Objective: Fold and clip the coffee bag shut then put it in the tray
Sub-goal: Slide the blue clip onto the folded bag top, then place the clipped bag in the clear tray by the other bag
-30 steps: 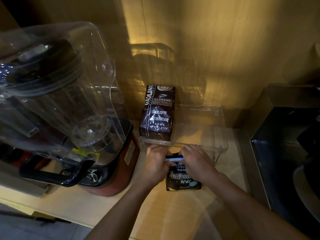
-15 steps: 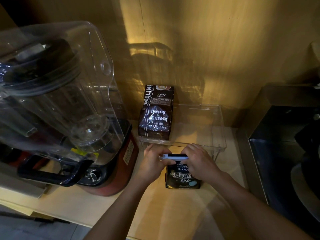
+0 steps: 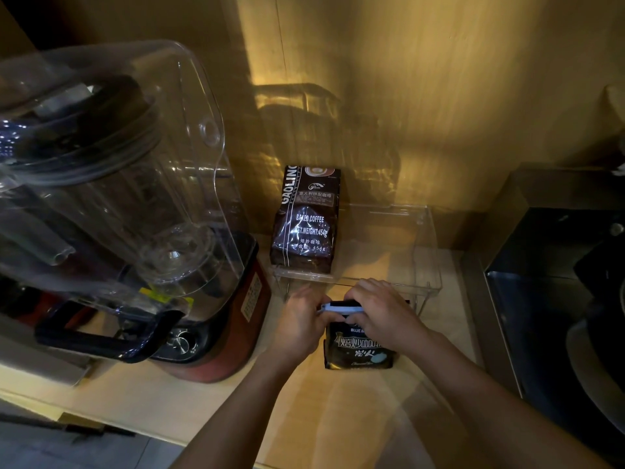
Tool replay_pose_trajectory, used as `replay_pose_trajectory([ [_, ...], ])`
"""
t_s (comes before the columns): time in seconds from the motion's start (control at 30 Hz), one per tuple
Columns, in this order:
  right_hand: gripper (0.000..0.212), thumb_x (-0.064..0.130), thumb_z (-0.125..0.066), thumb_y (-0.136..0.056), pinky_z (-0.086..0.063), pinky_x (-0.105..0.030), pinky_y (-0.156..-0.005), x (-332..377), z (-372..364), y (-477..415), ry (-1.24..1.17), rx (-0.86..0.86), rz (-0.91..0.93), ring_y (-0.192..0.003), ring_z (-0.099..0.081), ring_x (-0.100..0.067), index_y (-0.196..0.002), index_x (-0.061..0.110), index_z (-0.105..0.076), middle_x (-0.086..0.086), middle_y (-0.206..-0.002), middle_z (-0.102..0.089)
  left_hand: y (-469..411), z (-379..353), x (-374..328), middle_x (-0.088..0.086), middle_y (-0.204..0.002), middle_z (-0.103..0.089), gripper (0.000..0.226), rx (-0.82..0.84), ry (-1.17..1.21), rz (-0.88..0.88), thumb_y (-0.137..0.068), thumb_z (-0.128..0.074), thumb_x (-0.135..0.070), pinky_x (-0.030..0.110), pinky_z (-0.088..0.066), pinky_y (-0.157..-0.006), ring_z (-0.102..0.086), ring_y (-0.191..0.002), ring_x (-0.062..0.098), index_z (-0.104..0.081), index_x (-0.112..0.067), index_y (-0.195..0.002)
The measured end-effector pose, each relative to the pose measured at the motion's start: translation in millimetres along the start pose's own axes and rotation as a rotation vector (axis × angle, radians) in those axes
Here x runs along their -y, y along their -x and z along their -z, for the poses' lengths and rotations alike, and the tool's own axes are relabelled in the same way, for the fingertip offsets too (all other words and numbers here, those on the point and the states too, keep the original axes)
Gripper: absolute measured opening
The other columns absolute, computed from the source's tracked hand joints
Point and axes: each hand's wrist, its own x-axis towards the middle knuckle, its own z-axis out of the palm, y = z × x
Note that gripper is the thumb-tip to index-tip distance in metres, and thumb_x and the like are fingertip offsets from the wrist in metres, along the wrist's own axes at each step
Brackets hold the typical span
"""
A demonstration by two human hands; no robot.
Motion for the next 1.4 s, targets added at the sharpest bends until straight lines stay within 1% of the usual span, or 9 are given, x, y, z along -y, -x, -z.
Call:
replay_pose_trajectory([
  [0.3,0.020,-0.003,-0.051,-0.074,-0.033,-0.034,-0.092,12,-9,-9,0.150,0.028,0.001,-0.100,-0.045,-0.026,-0.092,0.005,-0.051,-0.012,-0.100,-0.055,3,-6,-2,0.018,-0.070,-0.053,0.030,-0.090,0.068,-0.006,-0.076,-0.069,-0.020,0.036,-0.038,-0.065,-0.044,-0.068,0.023,-0.054,0.004,-0.068],
  [0.53,0.021,-0.001,-0.052,-0.074,-0.034,-0.037,-0.091,7,-14,-10,0.203,-0.006,0.053,-0.100,-0.046,-0.028,-0.094,0.003,-0.051,-0.015,-0.101,-0.056,4,-13,7,0.019,-0.064,-0.057,0.023,-0.131,0.104,-0.018,-0.078,-0.067,-0.014,0.042,-0.038,-0.098,-0.052,-0.064,0.028,-0.056,0.002,-0.066],
  [0.7,0.021,0.020,-0.058,-0.082,-0.029,-0.031,-0.082,-3,-6,-7,0.104,0.001,0.089,-0.097,-0.046,-0.022,-0.101,0.011,-0.053,-0.007,-0.100,-0.056,5,-10,15,0.009,-0.079,-0.064,0.019,-0.107,0.171,0.026,-0.071,-0.074,-0.019,0.035,-0.042,-0.071,-0.054,-0.075,0.020,-0.067,-0.003,-0.080],
  [0.77,0.025,0.028,-0.059,-0.081,-0.025,-0.027,-0.079,-10,0,-3,0.052,0.003,0.013,-0.097,-0.044,-0.017,-0.102,0.016,-0.053,-0.001,-0.102,-0.055,6,-10,19,0.010,-0.089,-0.064,0.017,-0.065,0.253,0.125,-0.073,-0.072,-0.015,0.035,-0.045,-0.075,-0.056,-0.083,0.021,-0.066,-0.007,-0.085],
  [0.9,0.026,0.030,-0.061,-0.080,-0.038,-0.032,-0.081,-24,11,9,-0.077,0.038,-0.163,-0.099,-0.045,-0.014,-0.103,0.023,-0.053,0.005,-0.105,-0.056,11,-11,27,0.009,-0.101,-0.061,0.020,0.000,0.477,0.284,-0.075,-0.069,-0.007,0.039,-0.050,-0.084,-0.058,-0.095,0.021,-0.063,-0.012,-0.093],
  [1.0,0.025,0.028,-0.062,-0.079,-0.043,-0.037,-0.084,-27,14,13,-0.132,0.047,-0.205,-0.099,-0.048,-0.014,-0.102,0.024,-0.054,0.005,-0.103,-0.056,17,-17,25,0.007,-0.101,-0.061,0.036,-0.022,0.713,0.428,-0.075,-0.069,-0.003,0.030,-0.055,-0.075,-0.061,-0.092,0.017,-0.055,-0.011,-0.106],
  [1.1,0.032,0.026,-0.063,-0.079,-0.045,-0.037,-0.088,-25,4,20,-0.204,-0.084,-0.258,-0.100,-0.046,-0.011,-0.109,0.021,-0.053,0.005,-0.110,-0.052,23,-27,24,0.010,-0.085,-0.065,0.034,-0.043,0.799,0.507,-0.075,-0.069,-0.005,0.020,-0.054,-0.058,-0.065,-0.076,0.015,-0.051,-0.012,-0.104],
  [1.23,0.042,0.019,-0.063,-0.081,-0.043,-0.033,-0.091,-20,-21,40,-0.344,-0.380,-0.390,-0.109,-0.039,-0.010,-0.118,0.015,-0.046,-0.002,-0.126,-0.042,25,-37,27,0.006,-0.087,-0.068,0.024,-0.061,0.864,0.487,-0.076,-0.066,-0.001,0.017,-0.054,-0.058,-0.067,-0.078,0.011,-0.057,-0.010,-0.097],
  [1.4,0.041,0.022,-0.065,-0.079,-0.051,-0.029,-0.072,-15,-37,48,-0.696,-0.545,-0.605,-0.087,-0.057,-0.008,-0.114,0.022,-0.043,0.010,-0.096,-0.054,28,-44,30,0.000,-0.077,-0.069,0.011,-0.066,0.825,0.464,-0.078,-0.065,-0.006,0.017,-0.053,-0.057,-0.068,-0.075,0.009,-0.059,-0.014,-0.074],
])
